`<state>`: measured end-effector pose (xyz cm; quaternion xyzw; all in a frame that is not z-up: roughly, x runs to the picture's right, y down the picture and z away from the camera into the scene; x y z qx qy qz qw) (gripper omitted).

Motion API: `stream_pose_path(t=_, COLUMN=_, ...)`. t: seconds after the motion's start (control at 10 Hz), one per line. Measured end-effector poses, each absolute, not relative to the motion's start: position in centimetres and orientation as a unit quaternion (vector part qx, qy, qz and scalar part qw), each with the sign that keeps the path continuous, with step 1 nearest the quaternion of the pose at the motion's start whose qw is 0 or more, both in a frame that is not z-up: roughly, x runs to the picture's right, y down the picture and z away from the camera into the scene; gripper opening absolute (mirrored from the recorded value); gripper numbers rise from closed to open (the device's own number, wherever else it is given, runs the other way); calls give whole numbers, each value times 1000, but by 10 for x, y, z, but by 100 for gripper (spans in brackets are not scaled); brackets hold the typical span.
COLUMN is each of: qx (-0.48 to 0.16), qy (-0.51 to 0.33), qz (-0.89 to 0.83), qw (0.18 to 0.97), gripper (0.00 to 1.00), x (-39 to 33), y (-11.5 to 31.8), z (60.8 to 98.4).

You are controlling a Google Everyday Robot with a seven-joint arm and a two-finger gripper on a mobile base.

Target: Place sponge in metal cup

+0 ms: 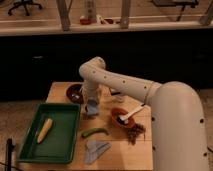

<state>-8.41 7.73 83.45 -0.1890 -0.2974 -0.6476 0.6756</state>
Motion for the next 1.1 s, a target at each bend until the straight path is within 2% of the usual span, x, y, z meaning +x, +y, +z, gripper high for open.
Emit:
stream_pose_path(t=0.2, qx=-190, qy=-299, qz=-647, qw=675, gripper=80, x=-85, y=78, z=835)
stream_pose_path(t=1.1, qx=-197, qy=-296, qz=-651, qw=670, gripper=80, x=-87, y=77, z=835)
